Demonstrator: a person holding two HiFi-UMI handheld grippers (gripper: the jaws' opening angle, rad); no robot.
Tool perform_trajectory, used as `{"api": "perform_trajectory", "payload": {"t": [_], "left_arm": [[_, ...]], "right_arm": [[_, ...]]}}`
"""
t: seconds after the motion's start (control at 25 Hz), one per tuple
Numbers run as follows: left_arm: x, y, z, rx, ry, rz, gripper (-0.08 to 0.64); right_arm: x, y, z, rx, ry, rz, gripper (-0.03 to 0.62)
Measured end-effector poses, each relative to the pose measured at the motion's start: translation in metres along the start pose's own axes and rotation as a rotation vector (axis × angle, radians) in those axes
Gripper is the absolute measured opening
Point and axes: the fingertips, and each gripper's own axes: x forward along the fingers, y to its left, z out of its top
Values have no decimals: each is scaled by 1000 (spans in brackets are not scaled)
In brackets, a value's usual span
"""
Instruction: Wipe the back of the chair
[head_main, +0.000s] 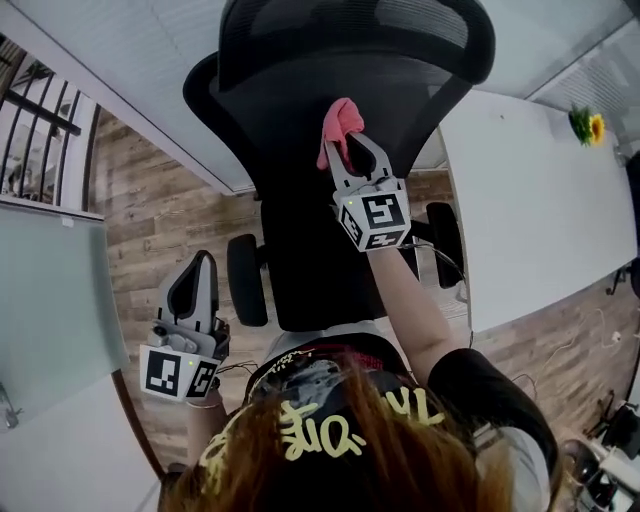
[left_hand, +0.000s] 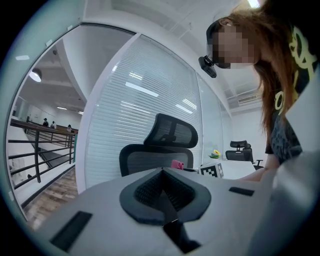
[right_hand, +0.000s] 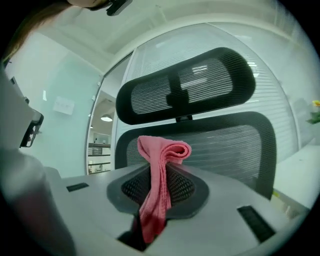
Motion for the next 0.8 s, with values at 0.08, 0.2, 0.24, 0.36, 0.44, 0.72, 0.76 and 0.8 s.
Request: {"api": "perform_trajectory", "payload": {"t": [0.08,0.2,0.24,0.36,0.44,0.72,0.76,0.8], "left_arm": [[15,-14,0,4,3,-29,-11],[35,-33,-2,6,11,-61,-11],[42,-39,-2,6,14,-69,-11],[58,-54,-4,2,21,-80,-11],[65,-62,-4,2,25,-80,-11],[79,-78,-8,6,38,-54,-11],[80,-79,-8,8,40,-47,-11],[80,-80,-8,9,42,-40,-11]], "right_arm": [[-15,-32,-3,2,7,-63,71],[-35,-77,-11,13,24,-149,71],[-41,-91,-14,17,31,-175,71],[-54,-127,-25,10,59,-234,71],[-61,-146,-32,-7,79,-259,71],[-73,-200,-54,-37,125,-390,71],[-73,-205,-58,-36,134,-403,71],[-72,-210,-63,-31,143,-415,71]]}}
